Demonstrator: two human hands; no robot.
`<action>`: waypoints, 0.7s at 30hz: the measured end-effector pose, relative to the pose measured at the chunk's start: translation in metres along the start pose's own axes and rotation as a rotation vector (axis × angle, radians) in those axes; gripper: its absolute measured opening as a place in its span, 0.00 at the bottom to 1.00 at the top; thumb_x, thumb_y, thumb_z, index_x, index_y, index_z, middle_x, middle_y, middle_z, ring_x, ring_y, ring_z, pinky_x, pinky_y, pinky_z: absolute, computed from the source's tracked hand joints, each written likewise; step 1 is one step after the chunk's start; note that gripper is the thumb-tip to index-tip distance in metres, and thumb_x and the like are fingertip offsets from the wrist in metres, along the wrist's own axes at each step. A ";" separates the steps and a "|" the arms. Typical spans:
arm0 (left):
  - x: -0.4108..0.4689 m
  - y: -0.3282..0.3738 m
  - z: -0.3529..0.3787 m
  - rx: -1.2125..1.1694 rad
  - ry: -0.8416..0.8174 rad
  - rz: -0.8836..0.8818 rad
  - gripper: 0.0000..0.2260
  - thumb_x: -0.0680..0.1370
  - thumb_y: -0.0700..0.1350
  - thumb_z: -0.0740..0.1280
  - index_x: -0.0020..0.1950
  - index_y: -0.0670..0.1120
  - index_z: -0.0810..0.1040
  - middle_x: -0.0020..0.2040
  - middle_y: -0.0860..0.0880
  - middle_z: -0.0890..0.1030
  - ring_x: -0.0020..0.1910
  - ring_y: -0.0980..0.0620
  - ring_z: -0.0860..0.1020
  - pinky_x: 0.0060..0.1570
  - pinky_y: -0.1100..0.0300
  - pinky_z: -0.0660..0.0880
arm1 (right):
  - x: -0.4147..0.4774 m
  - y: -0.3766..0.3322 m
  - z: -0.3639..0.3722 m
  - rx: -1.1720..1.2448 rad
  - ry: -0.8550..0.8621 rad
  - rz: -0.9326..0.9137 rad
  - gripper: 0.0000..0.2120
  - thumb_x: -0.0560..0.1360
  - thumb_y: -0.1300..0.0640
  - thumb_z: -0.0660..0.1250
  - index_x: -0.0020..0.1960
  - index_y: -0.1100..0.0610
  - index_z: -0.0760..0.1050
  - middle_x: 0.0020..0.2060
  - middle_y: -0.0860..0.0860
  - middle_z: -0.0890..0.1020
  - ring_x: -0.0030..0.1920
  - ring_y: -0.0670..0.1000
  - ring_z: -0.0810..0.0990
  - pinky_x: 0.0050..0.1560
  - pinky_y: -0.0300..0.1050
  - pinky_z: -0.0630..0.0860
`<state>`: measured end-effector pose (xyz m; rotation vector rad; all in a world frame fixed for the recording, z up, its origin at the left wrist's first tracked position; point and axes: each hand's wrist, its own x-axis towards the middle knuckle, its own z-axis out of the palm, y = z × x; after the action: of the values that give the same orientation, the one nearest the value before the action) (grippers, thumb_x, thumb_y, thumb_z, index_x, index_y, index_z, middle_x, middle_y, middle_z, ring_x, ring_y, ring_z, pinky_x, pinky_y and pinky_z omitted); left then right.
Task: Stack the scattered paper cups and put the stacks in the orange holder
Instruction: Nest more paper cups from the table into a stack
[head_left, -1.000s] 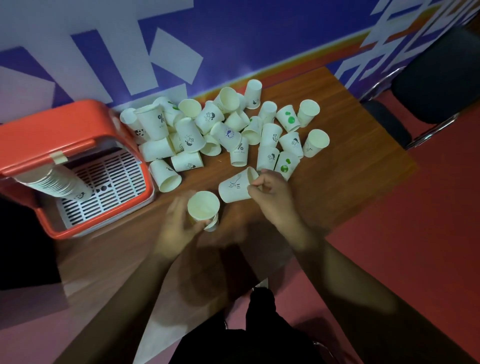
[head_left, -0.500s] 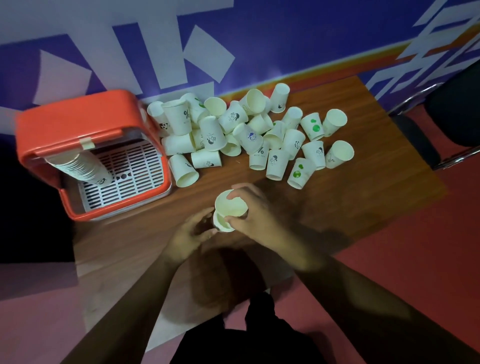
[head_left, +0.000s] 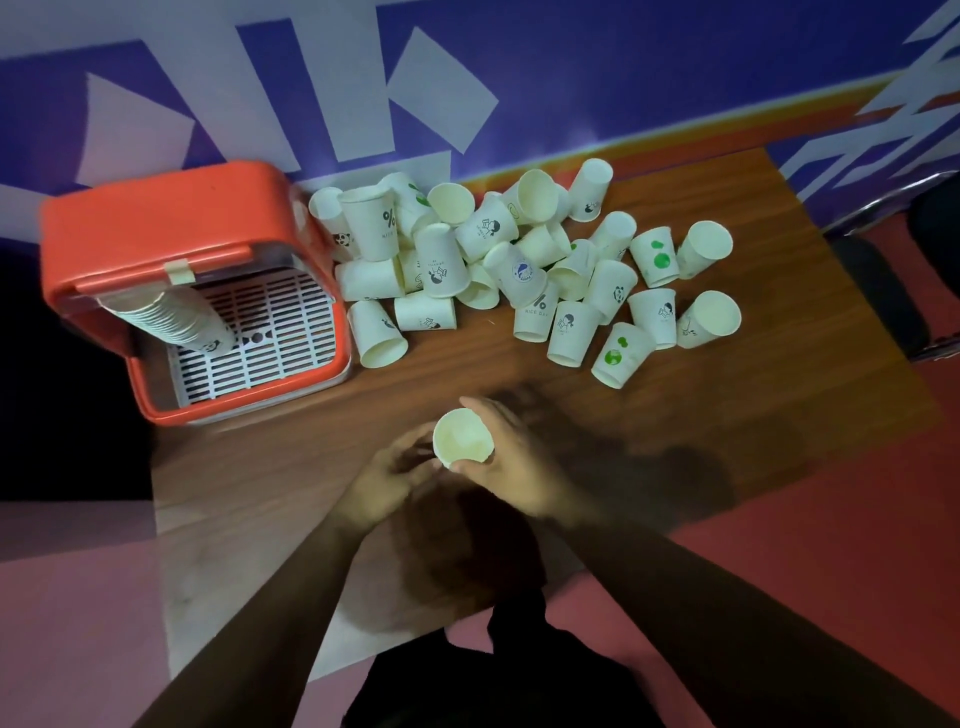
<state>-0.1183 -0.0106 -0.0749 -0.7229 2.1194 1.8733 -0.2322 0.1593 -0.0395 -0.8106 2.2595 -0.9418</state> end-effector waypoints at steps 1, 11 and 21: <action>0.002 0.004 -0.001 -0.004 0.017 -0.003 0.21 0.79 0.33 0.68 0.66 0.55 0.75 0.60 0.58 0.82 0.57 0.63 0.80 0.59 0.67 0.74 | 0.001 0.001 -0.005 0.009 0.002 0.015 0.37 0.70 0.48 0.75 0.74 0.50 0.64 0.71 0.47 0.68 0.71 0.48 0.66 0.70 0.48 0.67; 0.089 0.070 -0.053 0.756 0.507 0.241 0.19 0.75 0.39 0.71 0.65 0.41 0.76 0.62 0.39 0.74 0.60 0.41 0.73 0.60 0.49 0.72 | 0.076 0.038 -0.089 -0.253 0.328 0.241 0.27 0.77 0.54 0.66 0.73 0.61 0.65 0.67 0.58 0.68 0.65 0.58 0.72 0.60 0.50 0.73; 0.126 0.065 -0.082 1.241 0.069 0.011 0.27 0.77 0.33 0.65 0.75 0.49 0.72 0.76 0.39 0.62 0.72 0.38 0.62 0.71 0.43 0.66 | 0.118 0.057 -0.089 -0.398 0.172 0.373 0.26 0.76 0.54 0.66 0.70 0.60 0.64 0.65 0.61 0.67 0.63 0.62 0.72 0.60 0.55 0.74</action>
<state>-0.2459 -0.1131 -0.0654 -0.4249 2.6804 0.2547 -0.3891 0.1466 -0.0593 -0.4456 2.6707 -0.4075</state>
